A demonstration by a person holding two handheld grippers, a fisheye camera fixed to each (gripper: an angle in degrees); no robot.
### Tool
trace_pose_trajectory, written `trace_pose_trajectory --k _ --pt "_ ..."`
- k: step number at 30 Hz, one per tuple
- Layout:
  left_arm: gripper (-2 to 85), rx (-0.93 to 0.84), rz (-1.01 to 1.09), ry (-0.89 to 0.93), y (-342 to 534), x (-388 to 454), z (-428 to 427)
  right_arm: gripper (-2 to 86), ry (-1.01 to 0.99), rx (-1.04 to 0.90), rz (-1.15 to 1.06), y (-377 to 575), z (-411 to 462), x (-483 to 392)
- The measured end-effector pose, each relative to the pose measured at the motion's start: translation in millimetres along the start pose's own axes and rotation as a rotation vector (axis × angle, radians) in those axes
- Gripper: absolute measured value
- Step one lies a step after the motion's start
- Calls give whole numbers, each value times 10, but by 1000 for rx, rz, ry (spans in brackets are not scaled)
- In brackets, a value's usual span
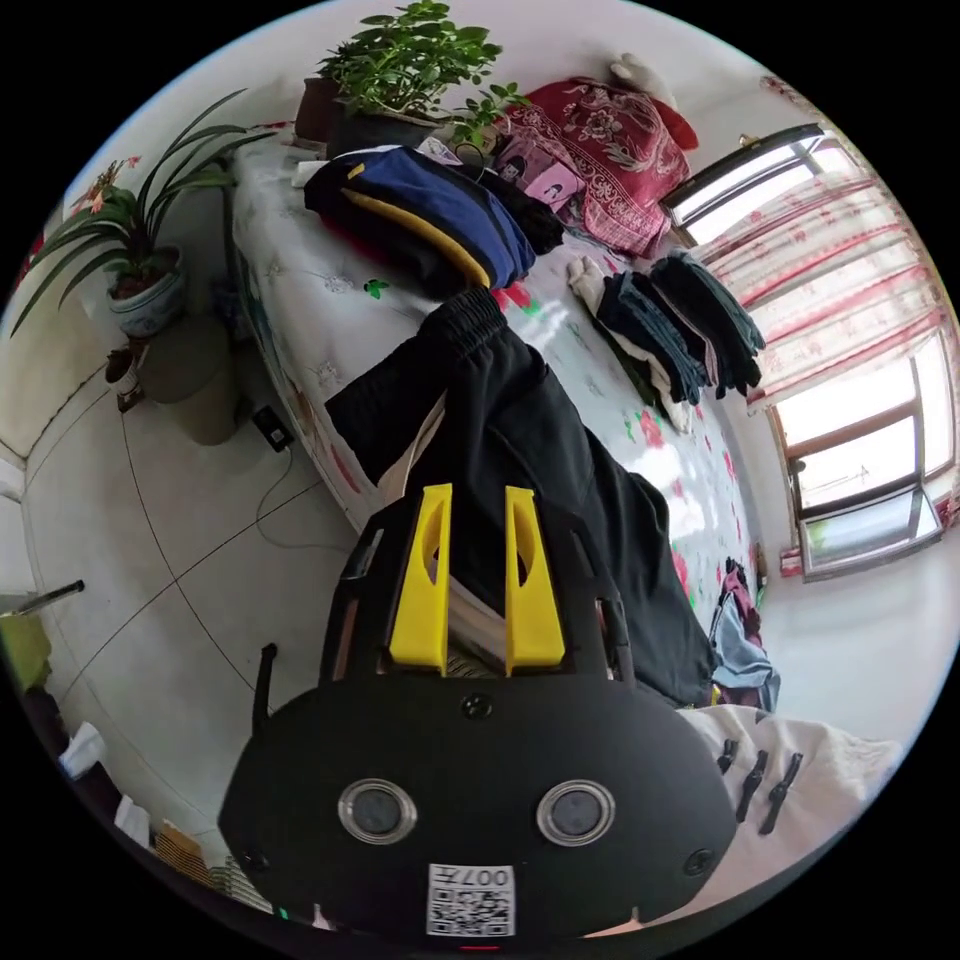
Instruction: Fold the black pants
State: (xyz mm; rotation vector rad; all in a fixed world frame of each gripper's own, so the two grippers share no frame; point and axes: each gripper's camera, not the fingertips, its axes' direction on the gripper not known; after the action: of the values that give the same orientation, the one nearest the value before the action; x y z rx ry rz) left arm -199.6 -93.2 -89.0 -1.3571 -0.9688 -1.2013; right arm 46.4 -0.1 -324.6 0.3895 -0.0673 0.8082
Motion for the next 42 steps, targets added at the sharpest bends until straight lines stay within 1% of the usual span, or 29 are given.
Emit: trace_pose_trajectory --k 3,6,8,10,12,14,16,17,18,20,21,22,23,24,26,27,28,29,31,34,37,38,39,40,42 --pt "102 28 -30 7 -324 -82 15 58 99 -30 51 -137 86 -56" --pt "114 26 -41 -21 -669 -128 79 26 123 -24 37 -228 -43 -133" --pt "119 5 -41 -25 -835 -155 156 17 115 -12 16 -284 -206 -213" --pt "126 -52 -36 -34 -968 -200 337 11 101 18 -21 -333 -433 -285" --pt "131 -114 -28 -47 -1004 -224 518 7 164 68 -47 -358 -741 -292" --pt "131 -162 -21 -25 -1014 -232 688 5 216 82 7 -345 -903 -164" --pt "103 -139 9 -15 -1022 -203 736 4 247 82 52 -282 -973 -41" --pt "75 -139 21 2 -1048 -195 711 4 255 74 67 -227 -968 7" --pt "68 -137 23 19 -1066 -193 674 3 248 88 75 -160 -964 18" --pt "52 -92 45 142 -1114 -177 453 2 216 124 91 -68 -955 -2" --pt "49 -50 89 224 -1111 -145 224 2 200 140 99 -21 -937 -30" --pt "48 -13 141 253 -1053 -123 -11 2 195 145 101 -2 -925 -48" --pt "47 14 159 236 -962 -179 -182 2 192 147 96 30 -892 -91" --pt "47 22 149 221 -911 -248 -227 1 202 145 84 62 -849 -138" --pt "47 -14 48 137 -773 -591 -139 1 232 140 67 113 -763 -189" --pt "48 -105 -38 82 -698 -858 72 1 250 132 69 142 -692 -195" --pt "49 -179 -113 81 -627 -1075 268 1 257 127 77 155 -655 -189" --pt "50 -176 -143 144 -590 -1187 352 0 260 125 103 181 -597 -180" --pt "52 -140 -137 173 -601 -1206 349 0 250 133 137 222 -533 -208" --pt "58 -150 -67 132 -674 -1175 351 0 236 131 119 287 -372 -410" --pt "75 -155 -126 164 -700 -1283 310 0 142 139 -14 399 -191 -923" --pt "80 -150 -128 167 -695 -1287 290 1 116 120 -114 479 -79 -1254" --pt "92 -141 -123 161 -680 -1284 240 2 127 87 -246 611 69 -1658" --pt "103 -137 -118 148 -665 -1286 186 2 145 66 -317 700 159 -1873" --pt "114 -116 -96 175 -647 -1292 116 5 213 -47 -639 1243 632 -2740"
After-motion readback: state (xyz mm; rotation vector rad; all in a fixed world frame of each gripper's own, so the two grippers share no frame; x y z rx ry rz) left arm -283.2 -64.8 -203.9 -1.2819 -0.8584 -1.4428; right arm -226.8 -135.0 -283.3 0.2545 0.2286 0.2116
